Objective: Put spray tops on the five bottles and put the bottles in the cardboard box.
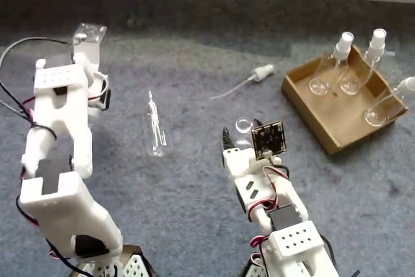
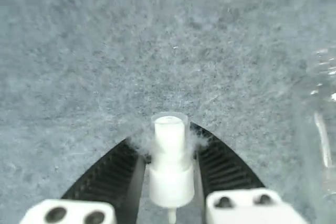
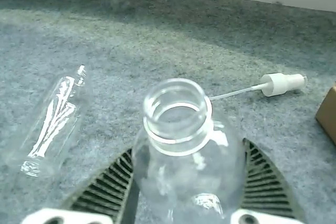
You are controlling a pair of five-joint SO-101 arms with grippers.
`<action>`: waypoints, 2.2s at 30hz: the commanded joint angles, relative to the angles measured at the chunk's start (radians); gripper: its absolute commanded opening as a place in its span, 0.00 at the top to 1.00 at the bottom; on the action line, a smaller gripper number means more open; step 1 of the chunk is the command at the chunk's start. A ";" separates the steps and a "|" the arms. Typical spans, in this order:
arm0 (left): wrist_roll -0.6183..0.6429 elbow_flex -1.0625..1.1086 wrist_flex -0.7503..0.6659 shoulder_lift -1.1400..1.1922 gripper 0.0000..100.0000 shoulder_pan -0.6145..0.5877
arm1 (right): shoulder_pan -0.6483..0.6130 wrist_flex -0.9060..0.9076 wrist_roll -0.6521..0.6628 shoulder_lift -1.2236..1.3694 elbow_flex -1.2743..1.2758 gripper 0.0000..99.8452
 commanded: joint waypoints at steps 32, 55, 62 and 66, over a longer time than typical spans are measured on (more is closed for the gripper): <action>0.400 0.278 -0.440 -0.924 0.97 0.654 | -0.013 -0.030 -0.005 0.004 -0.002 0.79; 0.402 0.983 -1.399 -1.326 0.99 0.843 | -0.073 -0.030 -0.147 0.004 -0.002 0.79; 0.402 0.990 -1.398 -1.333 0.99 0.891 | -0.096 -0.030 -0.146 0.004 -0.002 0.79; 0.402 1.033 -1.401 -1.336 0.99 0.894 | -0.099 -0.030 -0.146 0.004 -0.002 0.79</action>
